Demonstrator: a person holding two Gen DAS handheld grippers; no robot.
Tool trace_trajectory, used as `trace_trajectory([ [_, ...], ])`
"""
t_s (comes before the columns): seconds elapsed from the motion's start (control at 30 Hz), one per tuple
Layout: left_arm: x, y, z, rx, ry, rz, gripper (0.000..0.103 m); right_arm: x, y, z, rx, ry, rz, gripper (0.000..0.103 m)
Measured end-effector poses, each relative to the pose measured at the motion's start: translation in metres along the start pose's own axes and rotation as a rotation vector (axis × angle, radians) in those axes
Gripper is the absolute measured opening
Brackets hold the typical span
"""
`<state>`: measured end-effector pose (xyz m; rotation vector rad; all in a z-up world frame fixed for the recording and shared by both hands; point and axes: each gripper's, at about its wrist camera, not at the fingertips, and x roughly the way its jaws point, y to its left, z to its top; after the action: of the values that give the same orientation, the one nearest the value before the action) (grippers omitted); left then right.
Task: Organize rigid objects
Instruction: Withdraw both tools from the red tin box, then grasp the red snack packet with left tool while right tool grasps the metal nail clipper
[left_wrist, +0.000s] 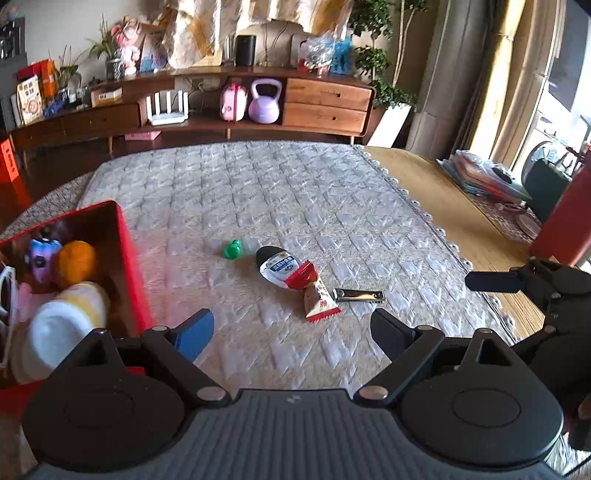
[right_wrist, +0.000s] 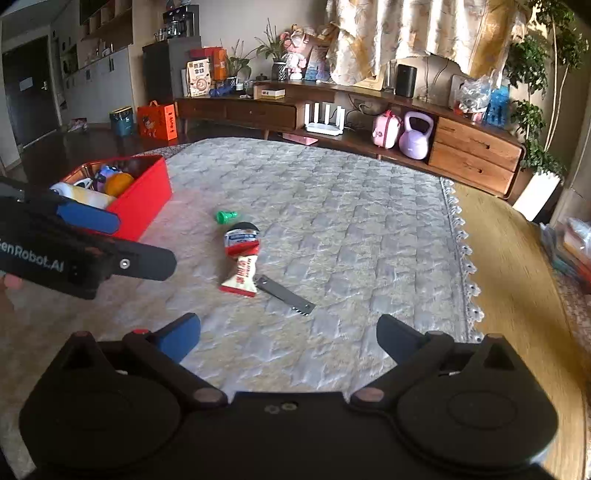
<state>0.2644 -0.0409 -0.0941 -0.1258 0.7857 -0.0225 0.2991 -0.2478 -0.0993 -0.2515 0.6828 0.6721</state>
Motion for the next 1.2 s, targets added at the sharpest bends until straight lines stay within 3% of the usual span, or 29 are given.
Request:
trace_trajectory([
  [0.3, 0.045, 0.002, 0.011, -0.097, 0.047, -0.006, 0.092, 0.029, -0.007, 0.006, -0.121, 0.0, 0.068, 0.087],
  [0.63, 0.077, -0.002, 0.013, -0.134, 0.047, 0.022, 0.091, 0.063, -0.01, 0.01, -0.167, 0.024, 0.124, 0.06],
  [0.8, 0.089, 0.001, 0.014, -0.161, 0.066, 0.024, 0.073, 0.063, -0.011, 0.011, -0.16, 0.012, 0.162, 0.049],
  [0.9, 0.091, -0.001, 0.014, -0.142, 0.053, 0.034, 0.071, 0.062, -0.011, 0.01, -0.151, 0.01, 0.171, 0.041],
  [1.0, 0.091, -0.004, 0.013, -0.117, 0.039, 0.036, 0.058, 0.06, -0.009, 0.009, -0.129, 0.011, 0.145, 0.031],
  [1.13, 0.091, -0.007, 0.012, -0.092, 0.031, 0.036, 0.05, 0.057, -0.008, 0.007, -0.066, 0.01, 0.099, 0.016],
  [1.2, 0.091, -0.009, 0.011, -0.066, 0.027, 0.044, 0.037, 0.056, -0.007, 0.005, -0.043, 0.004, 0.072, 0.013],
])
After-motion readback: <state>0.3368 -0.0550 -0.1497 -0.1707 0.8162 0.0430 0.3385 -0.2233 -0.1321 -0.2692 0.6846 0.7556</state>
